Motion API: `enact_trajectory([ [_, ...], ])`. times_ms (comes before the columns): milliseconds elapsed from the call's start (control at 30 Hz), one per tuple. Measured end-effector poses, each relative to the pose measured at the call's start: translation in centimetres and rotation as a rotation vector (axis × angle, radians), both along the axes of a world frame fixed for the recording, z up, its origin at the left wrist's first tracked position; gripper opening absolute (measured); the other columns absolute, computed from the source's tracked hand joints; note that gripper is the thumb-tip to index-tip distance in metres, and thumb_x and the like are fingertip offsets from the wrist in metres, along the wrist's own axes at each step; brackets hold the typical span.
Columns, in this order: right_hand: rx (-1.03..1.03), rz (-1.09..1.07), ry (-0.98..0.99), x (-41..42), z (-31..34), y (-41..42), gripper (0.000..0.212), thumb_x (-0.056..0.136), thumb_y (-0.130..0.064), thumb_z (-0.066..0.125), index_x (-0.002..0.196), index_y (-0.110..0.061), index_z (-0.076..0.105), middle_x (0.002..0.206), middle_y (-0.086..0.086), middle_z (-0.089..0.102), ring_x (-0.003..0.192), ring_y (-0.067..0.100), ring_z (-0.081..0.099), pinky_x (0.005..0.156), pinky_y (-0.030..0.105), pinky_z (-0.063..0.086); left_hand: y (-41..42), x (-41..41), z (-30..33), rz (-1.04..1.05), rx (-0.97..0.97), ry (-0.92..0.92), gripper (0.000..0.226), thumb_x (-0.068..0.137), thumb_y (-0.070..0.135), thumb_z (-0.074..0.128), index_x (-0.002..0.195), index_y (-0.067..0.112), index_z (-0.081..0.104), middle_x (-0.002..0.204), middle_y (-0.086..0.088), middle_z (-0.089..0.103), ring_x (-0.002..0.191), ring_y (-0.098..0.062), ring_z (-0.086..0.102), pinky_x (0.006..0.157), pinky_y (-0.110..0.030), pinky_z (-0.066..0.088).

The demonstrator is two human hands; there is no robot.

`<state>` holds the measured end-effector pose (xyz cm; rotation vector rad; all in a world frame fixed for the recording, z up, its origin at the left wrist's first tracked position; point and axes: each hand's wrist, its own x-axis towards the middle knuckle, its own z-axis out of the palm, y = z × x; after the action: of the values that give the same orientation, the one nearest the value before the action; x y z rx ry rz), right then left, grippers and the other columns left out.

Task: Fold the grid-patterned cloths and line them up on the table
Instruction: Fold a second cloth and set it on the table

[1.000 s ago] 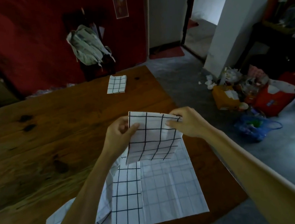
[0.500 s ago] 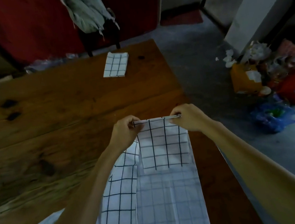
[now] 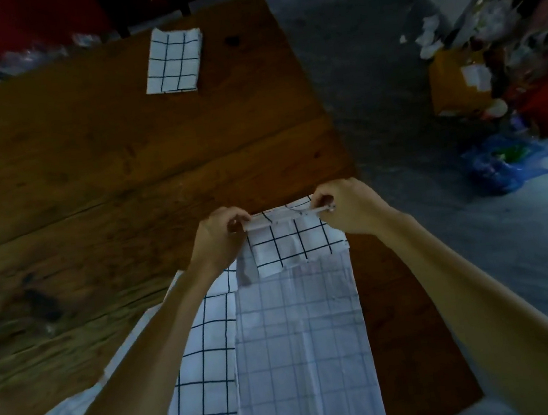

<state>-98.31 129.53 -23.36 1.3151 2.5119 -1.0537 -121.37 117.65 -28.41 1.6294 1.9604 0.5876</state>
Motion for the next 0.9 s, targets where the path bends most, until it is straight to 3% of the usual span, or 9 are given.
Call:
enact_trajectory([
  [133, -0.147, 0.115, -0.234, 0.8, 0.0, -2.3, 0.041, 0.082, -0.007, 0.064, 0.117, -0.028, 0.060, 0.129, -0.001, 0.053, 0.114, 0.018, 0.053, 0.093, 0.032, 0.047, -1.4, 0.3, -0.4, -0.014, -0.134, 0.014, 0.034, 0.085, -0.006, 0.052, 0.104, 0.019, 0.068, 0.106, 0.004, 0.062, 0.096, -0.010, 0.055, 0.081, -0.023, 0.046],
  [233, -0.141, 0.130, -0.330, 0.7, -0.5, -3.7, 0.048, 0.084, -0.012, 0.063, 0.128, -0.028, 0.055, 0.142, 0.004, 0.043, 0.127, 0.024, 0.045, 0.106, 0.040, 0.039, -2.1, 0.6, -0.1, 0.039, -0.130, 0.069, 0.035, 0.086, -0.004, 0.051, 0.111, 0.016, 0.065, 0.112, -0.001, 0.062, 0.099, -0.013, 0.055, 0.084, -0.027, 0.047],
  [333, -0.035, 0.098, -0.299, -0.3, -1.1, -4.4, 0.044, 0.090, -0.018, 0.060, 0.132, -0.025, 0.051, 0.142, 0.005, 0.042, 0.130, 0.023, 0.041, 0.106, 0.039, 0.036, -2.1, 1.2, 0.0, 0.026, -0.091, 0.129, 0.027, 0.094, 0.015, 0.053, 0.119, 0.017, 0.061, 0.116, -0.003, 0.063, 0.105, -0.017, 0.054, 0.096, -0.035, 0.039],
  [400, 0.028, 0.060, -0.212, -1.4, -1.6, -4.4, 0.043, 0.092, -0.018, 0.057, 0.135, -0.023, 0.048, 0.143, 0.005, 0.042, 0.132, 0.022, 0.039, 0.107, 0.038, 0.035, -1.6, 1.5, 0.2, 0.035, -0.130, 0.201, 0.034, 0.096, 0.027, 0.050, 0.128, 0.017, 0.054, 0.124, -0.004, 0.059, 0.115, -0.021, 0.050, 0.099, -0.036, 0.032],
  [533, 0.090, 0.089, -0.142, -3.9, -3.4, -4.2, 0.052, 0.096, -0.020, 0.052, 0.146, -0.019, 0.035, 0.153, 0.004, 0.031, 0.142, 0.022, 0.026, 0.113, 0.040, 0.029, -0.4, 2.0, 0.1, 0.073, -0.278, 0.334, 0.042, 0.097, 0.026, 0.041, 0.138, 0.015, 0.042, 0.134, -0.009, 0.047, 0.126, -0.027, 0.039, 0.103, -0.038, 0.029],
  [700, 0.230, 0.095, -0.092, -4.0, -6.3, -4.1, 0.044, 0.100, -0.025, 0.045, 0.143, -0.019, 0.041, 0.154, 0.005, 0.031, 0.144, 0.022, 0.024, 0.114, 0.037, 0.026, 0.1, 2.3, -1.5, 0.157, -0.242, 0.290, 0.039, 0.090, 0.039, 0.057, 0.123, 0.020, 0.050, 0.123, -0.007, 0.048, 0.114, -0.026, 0.044, 0.095, -0.036, 0.033],
  [833, 0.246, 0.109, -0.023, -2.9, -7.7, -4.8, 0.044, 0.102, -0.024, 0.039, 0.145, -0.016, 0.040, 0.157, 0.006, 0.027, 0.147, 0.023, 0.016, 0.117, 0.037, 0.017, 0.4, 2.7, -1.7, 0.199, -0.250, 0.250, 0.032, 0.085, 0.035, 0.066, 0.110, 0.019, 0.052, 0.117, -0.006, 0.048, 0.111, -0.025, 0.042, 0.091, -0.035, 0.032],
  [900, 0.256, 0.104, 0.020, -2.6, -8.0, -5.2, 0.044, 0.100, -0.021, 0.042, 0.143, -0.014, 0.042, 0.156, 0.010, 0.029, 0.146, 0.027, 0.019, 0.117, 0.040, 0.021, 0.8, 2.7, -1.4, 0.203, -0.269, 0.241, 0.028, 0.085, 0.032, 0.067, 0.105, 0.019, 0.052, 0.112, -0.003, 0.050, 0.110, -0.024, 0.041, 0.089, -0.036, 0.030],
])
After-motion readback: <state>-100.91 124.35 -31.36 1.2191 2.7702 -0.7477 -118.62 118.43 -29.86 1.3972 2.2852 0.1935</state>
